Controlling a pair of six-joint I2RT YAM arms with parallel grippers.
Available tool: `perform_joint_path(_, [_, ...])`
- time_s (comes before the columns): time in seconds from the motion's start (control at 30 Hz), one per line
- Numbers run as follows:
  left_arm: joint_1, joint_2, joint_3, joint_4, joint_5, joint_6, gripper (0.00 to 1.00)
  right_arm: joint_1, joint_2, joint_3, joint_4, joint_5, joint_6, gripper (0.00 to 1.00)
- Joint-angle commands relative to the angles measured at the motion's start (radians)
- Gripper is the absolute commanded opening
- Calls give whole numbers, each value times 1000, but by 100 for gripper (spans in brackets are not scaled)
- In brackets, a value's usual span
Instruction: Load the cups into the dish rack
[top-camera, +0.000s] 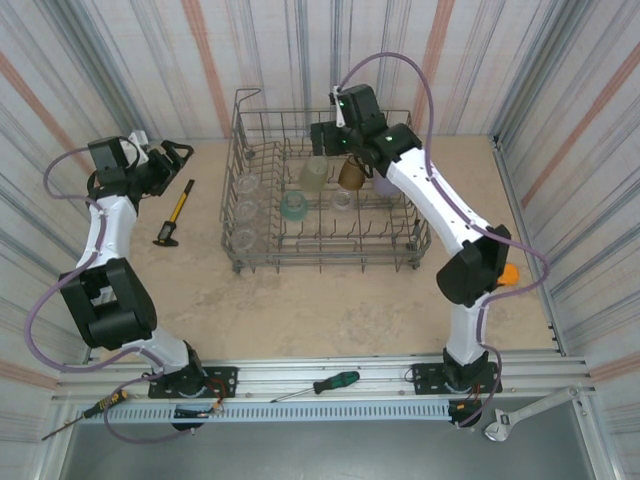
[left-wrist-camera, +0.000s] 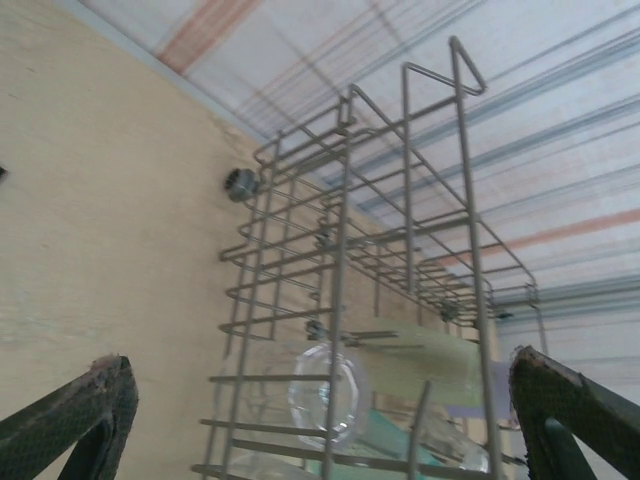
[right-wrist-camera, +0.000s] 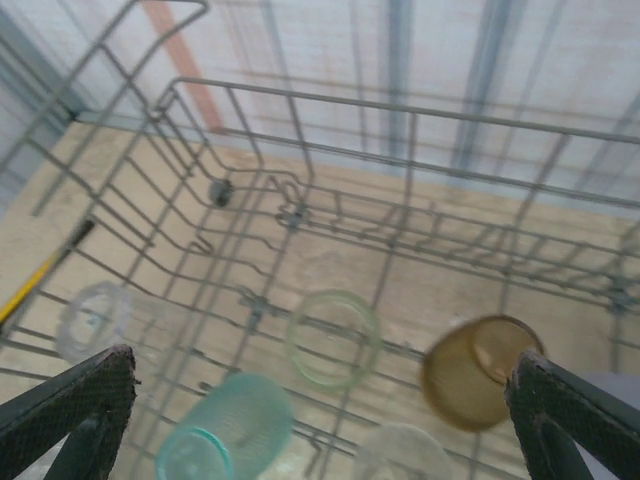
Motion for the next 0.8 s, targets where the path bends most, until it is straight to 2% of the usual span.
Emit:
perform_joint_path(0.0, [-24, -45, 12, -53, -155, 112, 99, -39, -125, -117, 32, 51, -24, 99])
perform_joint_path(0.17, [-49, -85, -55, -13, -319, 191, 99, -129, -286, -357, 139, 83, -36, 99])
perform_joint_path(0.23, [-62, -99, -80, 17, -329, 240, 99, -174, -336, -415, 153, 107, -42, 99])
perform_joint_path(0.37, [-131, -139, -138, 72, -434, 341, 99, -273, -428, -522, 166, 110, -35, 99])
perform_joint_path(0.47, [-183, -174, -216, 158, -556, 395, 99, -348, -503, -617, 188, 108, -35, 99])
perform_joint_path(0.53, [-188, -177, -257, 221, -574, 389, 99, -399, -554, -686, 215, 105, -36, 99])
perform_joint_path(0.77, [-179, -144, -289, 202, -557, 343, 99, -548, -714, -891, 293, 116, -25, 99])
